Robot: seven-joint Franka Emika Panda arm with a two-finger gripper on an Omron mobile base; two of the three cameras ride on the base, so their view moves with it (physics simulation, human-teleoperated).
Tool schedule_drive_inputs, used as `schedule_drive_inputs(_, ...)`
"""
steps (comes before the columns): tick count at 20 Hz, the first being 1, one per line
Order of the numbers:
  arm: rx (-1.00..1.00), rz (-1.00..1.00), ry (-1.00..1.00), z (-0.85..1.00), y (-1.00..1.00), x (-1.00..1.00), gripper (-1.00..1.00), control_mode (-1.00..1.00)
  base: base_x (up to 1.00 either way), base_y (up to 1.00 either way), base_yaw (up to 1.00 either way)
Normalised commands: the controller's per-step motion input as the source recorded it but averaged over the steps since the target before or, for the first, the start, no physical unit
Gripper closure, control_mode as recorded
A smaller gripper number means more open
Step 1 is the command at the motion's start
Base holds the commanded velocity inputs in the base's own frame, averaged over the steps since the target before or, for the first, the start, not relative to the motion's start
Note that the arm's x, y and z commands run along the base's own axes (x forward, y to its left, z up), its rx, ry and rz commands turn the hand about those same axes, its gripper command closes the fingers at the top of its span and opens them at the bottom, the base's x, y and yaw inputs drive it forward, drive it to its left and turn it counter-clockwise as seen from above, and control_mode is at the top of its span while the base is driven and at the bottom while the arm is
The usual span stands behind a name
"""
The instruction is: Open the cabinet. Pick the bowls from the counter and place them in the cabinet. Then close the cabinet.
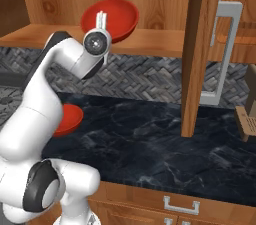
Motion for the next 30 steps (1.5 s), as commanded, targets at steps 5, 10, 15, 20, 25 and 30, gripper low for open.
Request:
schedule_drive_inputs(5,0.00,0.00,0.00,-0.04,-0.14,0.38,1.00,-1.00,0.00,0.00,0.00)
schedule_drive_inputs(10,0.03,0.00,0.10,-0.22,-0.13,0.37,1.00,-1.00,0.00,0.00,0.00)
schedule_drive_inputs(15,0.02,0.00,0.10,-0.28,-0.07,0.42,1.00,-1.00,0.00,0.00,0.00)
schedule_drive_inputs(20,0.00,0.00,0.06,-0.21,-0.02,0.44,1.00,-1.00,0.00,0.00,0.00)
schedule_drive_inputs(25,0.00,0.00,0.02,-0.17,-0.03,0.40,1.00,-1.00,0.00,0.00,0.00)
schedule_drive_inputs(30,0.00,0.00,0.00,-0.08,-0.04,0.19,-1.00,-1.00,0.00,0.00,0.00)
